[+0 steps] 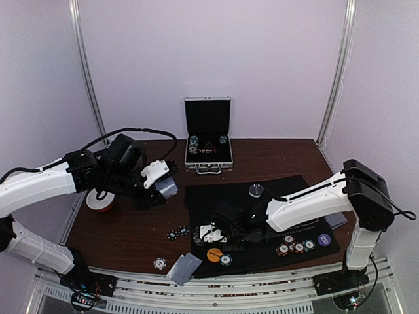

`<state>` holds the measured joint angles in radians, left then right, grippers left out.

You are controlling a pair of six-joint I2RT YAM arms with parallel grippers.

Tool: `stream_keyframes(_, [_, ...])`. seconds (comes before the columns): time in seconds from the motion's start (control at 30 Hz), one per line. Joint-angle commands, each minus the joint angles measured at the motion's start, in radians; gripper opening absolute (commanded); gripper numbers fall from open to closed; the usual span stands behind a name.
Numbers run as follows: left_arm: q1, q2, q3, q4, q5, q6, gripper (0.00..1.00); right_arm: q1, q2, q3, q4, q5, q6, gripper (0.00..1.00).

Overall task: Distribute texas hold em gaming equipment
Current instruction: Flop the poker card in the community card area, then adjust the poker card in the community card area.

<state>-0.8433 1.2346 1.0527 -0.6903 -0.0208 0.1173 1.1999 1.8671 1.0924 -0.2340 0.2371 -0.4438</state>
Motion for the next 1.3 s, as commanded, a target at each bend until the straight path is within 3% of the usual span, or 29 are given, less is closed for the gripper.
stream_keyframes(0.0, [0.009,-0.019,-0.006,0.028,-0.001,0.003,0.43,0.002,-0.064,-0.016,-0.083,-0.037,0.019,0.27])
stream_keyframes(0.2, [0.009,-0.018,-0.005,0.028,0.002,0.005,0.43,-0.009,-0.208,-0.033,-0.061,-0.076,0.066,0.39])
stream_keyframes(0.33, [0.009,-0.018,-0.007,0.028,0.005,0.002,0.43,-0.131,-0.304,-0.06,0.032,-0.181,0.288,0.41])
stream_keyframes(0.47, [0.008,-0.014,-0.005,0.028,0.007,0.0,0.43,-0.237,-0.258,-0.041,0.002,-0.148,0.512,0.32])
stream_keyframes(0.7, [0.008,-0.019,-0.006,0.028,0.001,-0.002,0.43,-0.257,-0.092,0.037,-0.077,-0.08,0.678,0.18])
stream_keyframes(0.93, [0.008,-0.026,-0.009,0.028,0.002,-0.003,0.43,-0.26,0.024,0.095,-0.098,-0.111,0.721,0.07])
stream_keyframes(1.27, [0.008,-0.028,-0.014,0.028,0.0,-0.003,0.43,-0.25,0.076,0.101,-0.094,-0.141,0.727,0.03])
